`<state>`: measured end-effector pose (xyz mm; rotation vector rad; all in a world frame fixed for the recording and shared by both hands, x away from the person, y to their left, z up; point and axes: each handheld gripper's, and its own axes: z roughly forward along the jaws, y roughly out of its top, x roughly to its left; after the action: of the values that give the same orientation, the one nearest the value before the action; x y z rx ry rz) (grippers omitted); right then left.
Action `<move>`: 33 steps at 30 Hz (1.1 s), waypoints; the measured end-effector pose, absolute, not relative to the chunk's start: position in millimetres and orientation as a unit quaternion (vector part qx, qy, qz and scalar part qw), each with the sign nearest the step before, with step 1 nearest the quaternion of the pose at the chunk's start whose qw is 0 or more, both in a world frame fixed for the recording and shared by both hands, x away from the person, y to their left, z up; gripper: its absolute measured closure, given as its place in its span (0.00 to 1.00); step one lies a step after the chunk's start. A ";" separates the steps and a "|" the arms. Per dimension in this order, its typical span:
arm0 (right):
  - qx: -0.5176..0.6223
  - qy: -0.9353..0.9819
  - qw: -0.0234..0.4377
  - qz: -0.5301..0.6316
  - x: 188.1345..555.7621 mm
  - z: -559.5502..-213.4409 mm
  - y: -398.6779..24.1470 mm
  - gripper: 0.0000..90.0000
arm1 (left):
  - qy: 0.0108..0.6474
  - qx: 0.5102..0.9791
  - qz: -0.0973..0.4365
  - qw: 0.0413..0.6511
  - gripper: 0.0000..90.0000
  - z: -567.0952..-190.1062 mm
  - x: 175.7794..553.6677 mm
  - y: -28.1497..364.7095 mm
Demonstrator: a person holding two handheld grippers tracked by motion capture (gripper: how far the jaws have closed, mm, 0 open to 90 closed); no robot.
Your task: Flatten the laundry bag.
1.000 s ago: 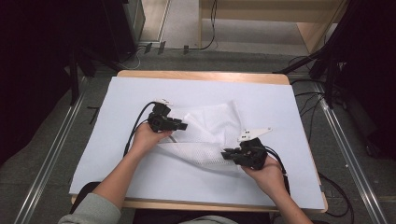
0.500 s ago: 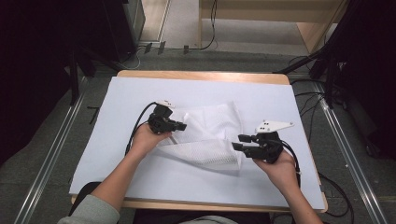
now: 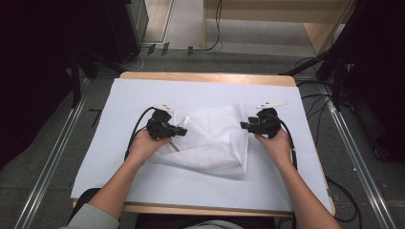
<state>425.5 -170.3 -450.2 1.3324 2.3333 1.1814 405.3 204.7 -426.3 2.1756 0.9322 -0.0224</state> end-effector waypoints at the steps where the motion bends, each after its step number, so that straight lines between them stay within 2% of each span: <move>1: 0.452 0.791 0.103 0.400 425.5 -450.2 -170.3 0.59 | 0.366 0.850 -0.010 0.379 0.99 -426.2 404.4 205.5; 4: 0.465 0.787 0.096 0.395 437.1 -460.1 -168.3 0.61 | 0.366 0.850 -0.008 0.379 0.99 -425.6 402.1 207.9; 8: 0.468 0.794 0.076 0.380 442.7 -467.4 -162.8 0.86 | 0.370 0.848 -0.005 0.380 0.99 -424.5 397.3 210.9; 9: 0.468 0.794 0.076 0.380 442.7 -467.4 -162.8 0.86 | 0.370 0.848 -0.005 0.380 0.99 -424.5 397.3 210.9; 11: 0.470 0.796 0.076 0.373 446.2 -467.0 -161.4 0.96 | 0.373 0.847 -0.002 0.379 0.99 -424.0 394.7 214.7; 14: 0.474 0.788 0.078 0.384 448.9 -464.9 -163.6 0.99 | 0.378 0.844 0.000 0.381 0.99 -423.6 393.4 217.9; 22: 0.477 0.774 0.105 0.404 466.3 -449.2 -163.9 1.00 | 0.398 0.830 0.007 0.391 0.99 -418.4 387.7 233.9; 33: 0.484 0.775 0.124 0.388 511.7 -440.4 -146.4 1.00 | 0.422 0.819 -0.001 0.389 0.97 -425.4 386.4 249.7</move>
<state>511.7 -146.4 -440.4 1.4111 2.2596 1.1305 386.4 249.7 -425.4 2.0812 1.0734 -0.0018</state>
